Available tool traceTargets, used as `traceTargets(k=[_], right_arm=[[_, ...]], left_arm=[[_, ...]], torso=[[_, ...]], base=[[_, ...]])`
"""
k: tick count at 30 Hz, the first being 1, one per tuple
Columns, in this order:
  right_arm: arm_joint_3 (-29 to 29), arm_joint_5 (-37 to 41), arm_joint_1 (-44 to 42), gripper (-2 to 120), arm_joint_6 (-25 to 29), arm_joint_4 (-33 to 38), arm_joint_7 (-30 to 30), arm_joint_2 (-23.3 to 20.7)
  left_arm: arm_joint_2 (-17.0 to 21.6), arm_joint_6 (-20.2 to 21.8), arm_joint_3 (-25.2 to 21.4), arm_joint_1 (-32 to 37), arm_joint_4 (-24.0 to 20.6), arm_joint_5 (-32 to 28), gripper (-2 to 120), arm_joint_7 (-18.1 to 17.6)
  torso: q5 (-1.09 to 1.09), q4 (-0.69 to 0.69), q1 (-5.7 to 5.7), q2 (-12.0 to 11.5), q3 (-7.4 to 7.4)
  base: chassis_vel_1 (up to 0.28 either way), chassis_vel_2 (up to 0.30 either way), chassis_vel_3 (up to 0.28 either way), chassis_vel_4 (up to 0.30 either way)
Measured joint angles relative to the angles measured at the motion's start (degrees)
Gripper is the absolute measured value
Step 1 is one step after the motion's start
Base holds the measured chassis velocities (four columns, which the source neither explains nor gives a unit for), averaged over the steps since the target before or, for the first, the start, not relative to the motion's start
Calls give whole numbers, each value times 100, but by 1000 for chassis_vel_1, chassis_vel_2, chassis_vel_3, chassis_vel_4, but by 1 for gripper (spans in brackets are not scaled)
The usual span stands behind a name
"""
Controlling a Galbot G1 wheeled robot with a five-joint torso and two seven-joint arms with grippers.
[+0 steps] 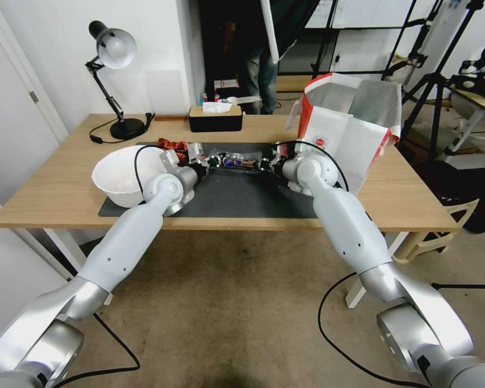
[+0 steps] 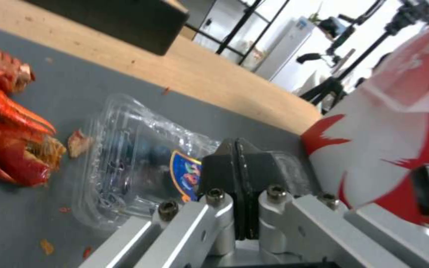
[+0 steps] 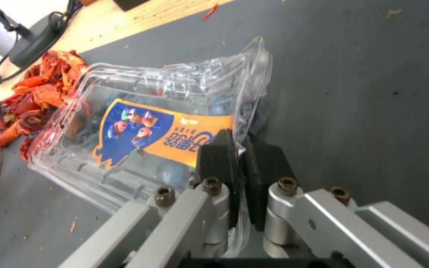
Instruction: Close the takeout container lid, then place the container into the takeout bag.
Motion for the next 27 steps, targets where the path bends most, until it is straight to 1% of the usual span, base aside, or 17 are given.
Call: traceTargets(k=[2,6,7,9,10,13,15,16,17,18,20,21,22,23,24,25,27], right_arm=[[4,5,-9,2,0,12,3,-10],[22,39,-50,2,1,65,32,-48],[22,39,-50,2,1,65,32,-48],[21,65,-62,2,2,90,66,-53],[21,65,-62,2,2,90,66,-53],[17,118,-63,2,2,133,113,-49],[16,132,-64,2,1,142,121,-48],[10,160,-63,2,1,164,134,-48],[10,160,-63,2,1,164,134,-48],[4,174,-63,2,-1,175,137,-46],[1,221,-65,2,-3,199,151,-41],[1,221,-65,2,-3,199,151,-41],[2,243,-66,2,-3,208,162,-32],[1,248,-65,2,-3,212,163,-28],[1,262,-64,2,-3,223,170,-25],[1,262,-64,2,-3,223,170,-25],[-7,299,-58,2,-3,257,194,-22]], left_arm=[[64,-12,-10,40,-89,-5,0,44],[483,-90,-95,318,-674,40,0,247],[483,-90,-95,318,-674,40,0,247],[664,-197,-151,471,-942,147,0,318],[664,-197,-151,471,-942,147,0,318],[952,-402,-271,749,-1318,475,0,463],[1006,-432,-317,821,-1391,547,0,496],[1120,-514,-418,1003,-1541,773,0,588],[1120,-514,-418,1003,-1541,773,0,588],[1198,-578,-489,1131,-1638,953,0,639],[1370,-804,-674,1461,-1827,1347,7,756],[1370,-804,-674,1461,-1827,1347,7,756],[1470,-980,-800,1710,-1932,1592,14,823],[1493,-1032,-833,1769,-1953,1650,15,839],[1570,-1207,-951,1976,-2032,1862,22,870],[1570,-1207,-951,1976,-2032,1862,22,870],[1647,-1526,-1102,2314,-2136,2295,30,874]], torso=[[-1,0,0,0,0],[0,1,0,0,0],[0,1,0,0,0],[0,0,0,0,0],[0,0,0,0,0],[0,-2,0,0,0],[1,-2,0,0,-1],[-1,0,0,0,0],[-1,0,0,0,0],[-2,1,0,0,0],[-1,1,0,-1,-1],[-1,1,0,-1,-1],[-1,0,0,-2,0],[-1,1,0,-2,0],[1,1,0,-1,-1],[1,1,0,-1,-1],[-4,1,-1,-2,0]], base=[[0,0,0,0],[0,0,0,0],[0,0,0,0],[0,0,0,0],[0,0,0,0],[0,0,0,0],[0,0,0,0],[0,0,0,0],[0,0,0,0],[0,0,0,0],[0,0,0,0],[0,0,0,0],[0,0,0,0],[0,0,0,0],[0,0,0,0],[0,0,0,0],[0,0,0,0]])
